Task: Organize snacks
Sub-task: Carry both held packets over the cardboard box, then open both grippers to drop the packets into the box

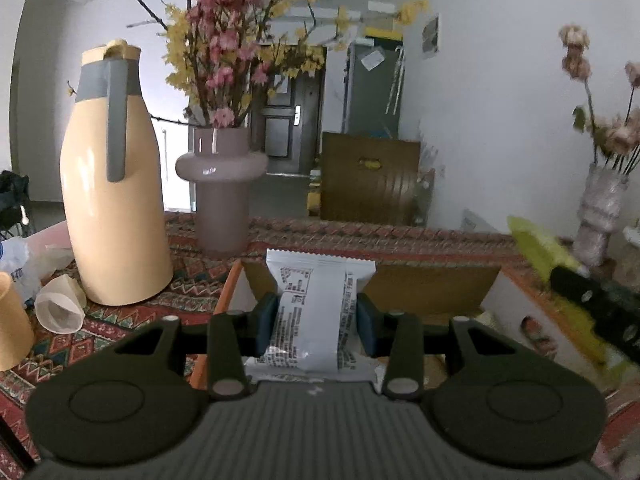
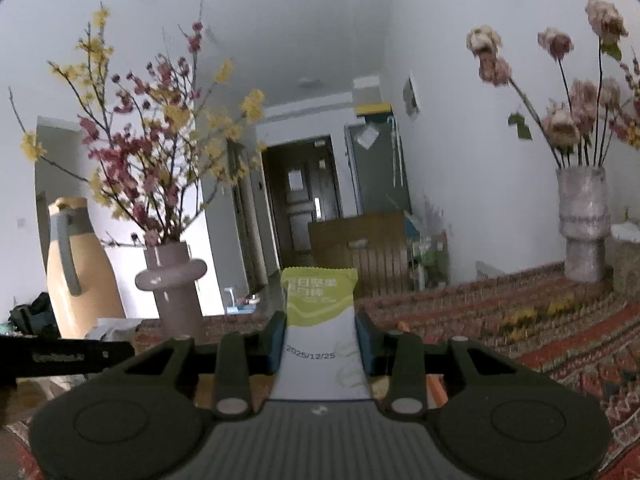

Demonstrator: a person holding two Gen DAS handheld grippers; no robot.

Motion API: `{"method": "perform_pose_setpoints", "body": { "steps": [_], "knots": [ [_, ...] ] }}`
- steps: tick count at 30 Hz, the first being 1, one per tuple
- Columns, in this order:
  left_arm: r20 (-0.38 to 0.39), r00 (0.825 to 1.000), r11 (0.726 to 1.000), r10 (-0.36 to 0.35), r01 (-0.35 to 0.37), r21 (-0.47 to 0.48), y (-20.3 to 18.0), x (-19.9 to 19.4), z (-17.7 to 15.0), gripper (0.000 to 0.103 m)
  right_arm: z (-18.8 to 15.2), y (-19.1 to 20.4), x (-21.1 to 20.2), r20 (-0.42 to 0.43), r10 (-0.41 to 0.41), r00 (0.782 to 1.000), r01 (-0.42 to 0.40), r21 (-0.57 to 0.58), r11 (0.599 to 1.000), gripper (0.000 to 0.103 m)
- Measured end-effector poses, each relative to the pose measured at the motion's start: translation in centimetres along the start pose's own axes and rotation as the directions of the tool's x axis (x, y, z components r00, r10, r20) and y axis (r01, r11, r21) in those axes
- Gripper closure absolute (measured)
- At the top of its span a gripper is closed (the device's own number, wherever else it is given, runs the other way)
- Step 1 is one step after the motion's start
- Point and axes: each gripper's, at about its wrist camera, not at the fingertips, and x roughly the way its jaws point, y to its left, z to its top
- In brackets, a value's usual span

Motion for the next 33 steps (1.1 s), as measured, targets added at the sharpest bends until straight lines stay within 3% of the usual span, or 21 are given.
{"method": "perform_pose_setpoints", "body": {
  "steps": [11,13,19,20,22,24,33],
  "knots": [
    [-0.001,0.999,0.998,-0.051,0.051,-0.026,0.7,-0.3,-0.4,0.060,-0.9,0.6,0.6,-0.041,-0.002,0.999,0.001,-0.034,0.999,0.067],
    [0.004,0.999,0.998,-0.045,0.045,-0.033,0.7,-0.5,-0.5,0.054,-1.0,0.6,0.7,-0.046,-0.004,0.999,0.002,-0.034,0.999,0.066],
    [0.053,0.998,0.997,-0.034,0.038,-0.074,1.2,-1.4,-0.5,0.009,-1.0,0.2,0.6,-0.068,0.014,0.998,-0.014,-0.002,1.000,0.063],
    [0.063,0.998,0.996,-0.029,0.034,-0.080,1.3,-1.6,-0.6,0.000,-1.0,0.2,0.5,-0.063,0.009,0.998,-0.009,-0.002,1.000,0.059],
    [0.072,0.997,0.996,-0.011,0.018,-0.086,1.3,-1.7,-0.6,0.000,-1.0,0.1,0.4,-0.061,0.003,0.998,-0.003,0.005,1.000,0.037],
    [0.068,0.998,0.996,-0.005,0.011,-0.094,1.4,-1.6,-0.6,0.000,-1.0,0.1,0.3,-0.056,-0.011,0.998,0.012,0.009,1.000,0.002],
    [0.036,0.999,0.993,0.027,-0.023,-0.119,1.9,-0.8,-0.9,0.000,-1.2,-0.2,0.3,-0.052,-0.041,0.998,0.043,0.028,0.999,0.000]
  ]
}}
